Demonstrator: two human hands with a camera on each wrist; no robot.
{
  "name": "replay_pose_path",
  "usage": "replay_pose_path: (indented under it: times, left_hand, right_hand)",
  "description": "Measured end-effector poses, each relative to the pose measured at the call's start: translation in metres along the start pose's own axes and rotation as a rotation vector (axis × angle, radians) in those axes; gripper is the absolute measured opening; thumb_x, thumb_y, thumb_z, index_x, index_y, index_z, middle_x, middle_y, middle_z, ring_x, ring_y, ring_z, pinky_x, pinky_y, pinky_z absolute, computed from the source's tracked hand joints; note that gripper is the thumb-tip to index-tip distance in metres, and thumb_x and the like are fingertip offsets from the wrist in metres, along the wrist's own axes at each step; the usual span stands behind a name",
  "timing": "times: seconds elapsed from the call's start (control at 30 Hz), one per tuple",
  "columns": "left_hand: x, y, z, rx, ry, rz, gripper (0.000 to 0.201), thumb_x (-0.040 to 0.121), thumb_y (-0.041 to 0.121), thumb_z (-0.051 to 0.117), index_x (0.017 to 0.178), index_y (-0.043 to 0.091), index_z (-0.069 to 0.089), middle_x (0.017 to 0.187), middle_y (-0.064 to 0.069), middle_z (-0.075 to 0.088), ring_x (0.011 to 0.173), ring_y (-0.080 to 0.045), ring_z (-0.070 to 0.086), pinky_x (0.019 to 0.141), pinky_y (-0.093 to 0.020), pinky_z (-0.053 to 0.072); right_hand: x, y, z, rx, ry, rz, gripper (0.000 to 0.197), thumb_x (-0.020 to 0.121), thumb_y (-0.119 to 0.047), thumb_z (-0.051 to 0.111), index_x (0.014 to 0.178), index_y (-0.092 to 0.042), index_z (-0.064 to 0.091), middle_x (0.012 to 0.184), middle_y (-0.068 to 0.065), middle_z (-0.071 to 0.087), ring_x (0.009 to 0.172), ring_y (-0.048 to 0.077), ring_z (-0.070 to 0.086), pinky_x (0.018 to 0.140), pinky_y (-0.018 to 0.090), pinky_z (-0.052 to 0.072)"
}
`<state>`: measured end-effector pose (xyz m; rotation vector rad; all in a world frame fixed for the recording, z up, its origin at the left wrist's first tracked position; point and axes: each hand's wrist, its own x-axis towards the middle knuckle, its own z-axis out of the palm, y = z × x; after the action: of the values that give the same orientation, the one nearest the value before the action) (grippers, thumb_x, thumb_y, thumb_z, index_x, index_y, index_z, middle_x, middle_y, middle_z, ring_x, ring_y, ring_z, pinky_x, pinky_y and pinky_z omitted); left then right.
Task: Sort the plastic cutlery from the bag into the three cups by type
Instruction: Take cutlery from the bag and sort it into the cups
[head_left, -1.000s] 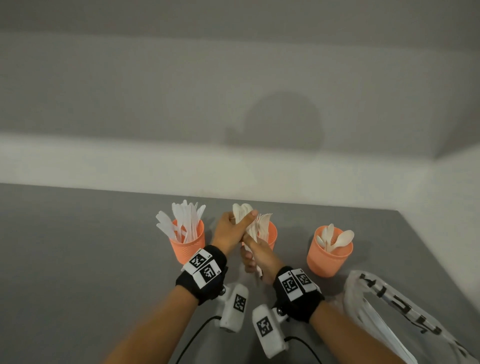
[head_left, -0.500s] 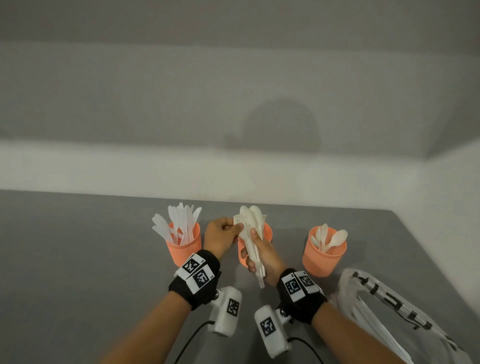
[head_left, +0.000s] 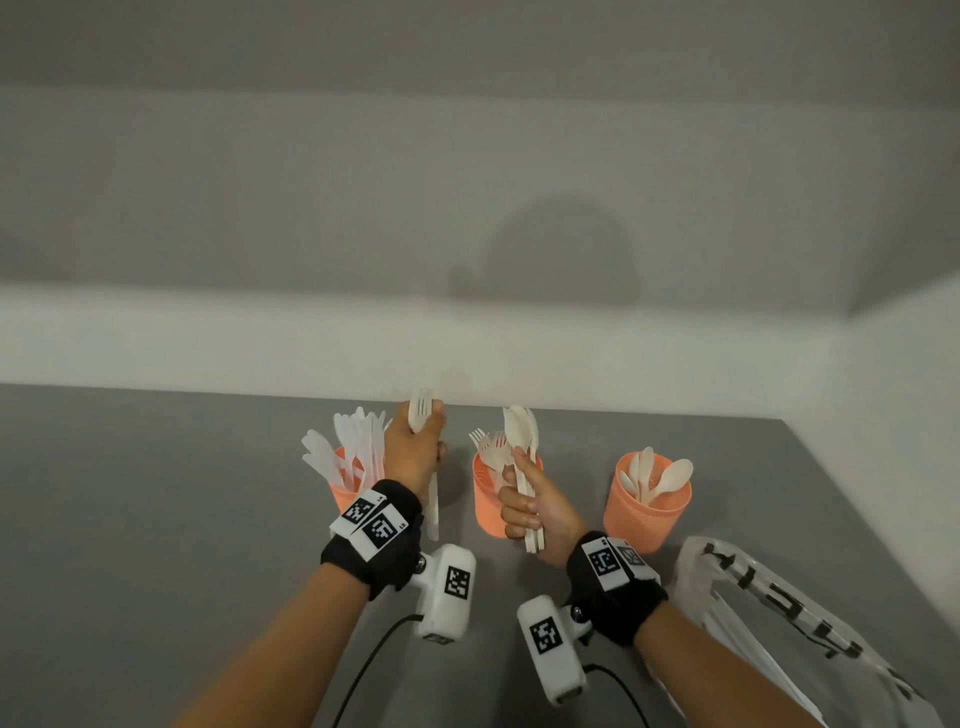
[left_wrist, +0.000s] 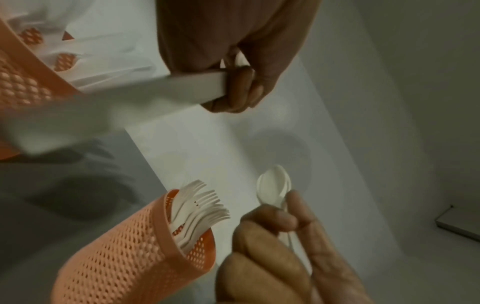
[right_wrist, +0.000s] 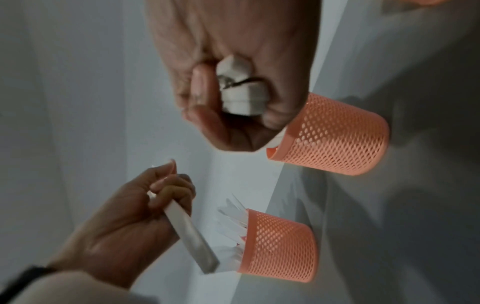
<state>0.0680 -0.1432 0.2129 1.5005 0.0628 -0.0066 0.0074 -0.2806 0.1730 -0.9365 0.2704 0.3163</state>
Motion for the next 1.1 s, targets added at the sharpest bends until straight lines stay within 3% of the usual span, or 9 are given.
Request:
replay_pose_path:
  times: [0.2,0.37,0.47,0.6,0.67,0.73,0.87,0.97,1.1]
  left_hand:
    - [-0.018,-0.004,0.01,0.055,-0.315,-0.12,0.014,0.087,0.021,0.062,0.075,0.016,0.056,0.052,0.005,0.043,0.034,-0.002,0.032,0.035,-0.014,0.027]
    - [-0.02,-0.008,0.016,0.109,-0.369,-0.153,0.029,0.086,0.026,0.064,0.062,0.016,0.05,0.035,0.007,0.04,0.031,-0.004,0.033,0.035,-0.015,0.027]
    - [-0.019,-0.009,0.017,0.099,-0.326,-0.148,0.025,0.085,0.024,0.065,0.065,0.015,0.053,0.036,0.005,0.043,0.034,-0.007,0.039,0.039,-0.017,0.031]
    - [-0.018,-0.005,0.019,0.173,-0.254,-0.029,0.02,0.086,0.011,0.062,0.067,0.01,0.055,0.045,0.0,0.05,0.032,-0.003,0.044,0.037,-0.013,0.034]
    - [-0.016,-0.007,0.022,0.229,-0.197,0.045,0.008,0.085,0.006,0.061,0.078,0.007,0.058,0.057,-0.003,0.056,0.043,-0.005,0.053,0.045,-0.014,0.041]
    - [-0.016,-0.009,0.024,0.264,-0.153,0.096,0.009,0.083,0.004,0.061,0.092,0.006,0.058,0.075,-0.007,0.062,0.065,-0.018,0.06,0.062,-0.026,0.05]
    - [-0.021,-0.009,0.03,0.263,-0.18,0.105,0.026,0.079,0.008,0.068,0.102,0.008,0.056,0.092,-0.008,0.065,0.087,-0.025,0.064,0.078,-0.035,0.053]
    - [-0.026,-0.001,0.035,0.216,-0.303,0.091,0.029,0.08,0.027,0.071,0.098,0.011,0.056,0.081,-0.004,0.063,0.07,-0.014,0.061,0.066,-0.029,0.052]
    - [-0.023,0.003,0.036,0.043,-0.341,-0.035,0.029,0.097,0.036,0.041,0.103,0.009,0.051,0.07,0.0,0.051,0.039,-0.004,0.041,0.038,-0.016,0.033]
  right_hand:
    - [-0.007,-0.002,0.007,-0.002,-0.17,0.096,0.053,0.087,-0.044,0.041,0.039,-0.022,0.04,0.028,-0.009,0.028,0.026,0.005,0.03,0.031,0.016,0.031]
    - [-0.009,-0.001,0.009,-0.01,-0.272,0.152,0.047,0.089,-0.047,0.037,0.054,-0.019,0.049,0.034,-0.007,0.035,0.024,0.002,0.029,0.027,0.013,0.027]
    - [-0.015,-0.004,0.011,-0.169,-0.214,0.1,0.044,0.094,-0.05,0.032,0.072,-0.017,0.051,0.04,-0.005,0.043,0.025,0.002,0.029,0.029,0.013,0.028]
    - [-0.007,0.002,0.011,-0.47,0.053,-0.114,0.033,0.096,-0.043,0.041,0.086,-0.014,0.052,0.053,0.001,0.054,0.037,0.009,0.047,0.044,0.021,0.044]
    - [-0.003,0.005,0.01,-0.53,0.12,-0.22,0.026,0.097,-0.032,0.043,0.086,-0.011,0.053,0.06,0.004,0.057,0.047,0.011,0.054,0.055,0.025,0.048]
    - [-0.001,0.005,0.012,-0.526,0.142,-0.264,0.024,0.099,-0.022,0.04,0.081,-0.012,0.053,0.065,0.004,0.056,0.055,0.012,0.053,0.061,0.024,0.046]
    - [-0.001,0.005,0.018,-0.36,0.175,-0.261,0.032,0.097,-0.018,0.032,0.068,-0.012,0.045,0.047,-0.003,0.042,0.042,0.007,0.037,0.046,0.02,0.031]
    - [-0.003,0.002,0.014,-0.209,0.169,-0.207,0.039,0.095,-0.025,0.027,0.062,-0.011,0.044,0.035,-0.005,0.032,0.028,0.006,0.024,0.035,0.018,0.017]
    - [-0.009,-0.011,0.003,-0.056,0.117,-0.133,0.04,0.092,-0.025,0.019,0.062,-0.011,0.041,0.031,-0.006,0.033,0.021,0.005,0.024,0.029,0.012,0.017]
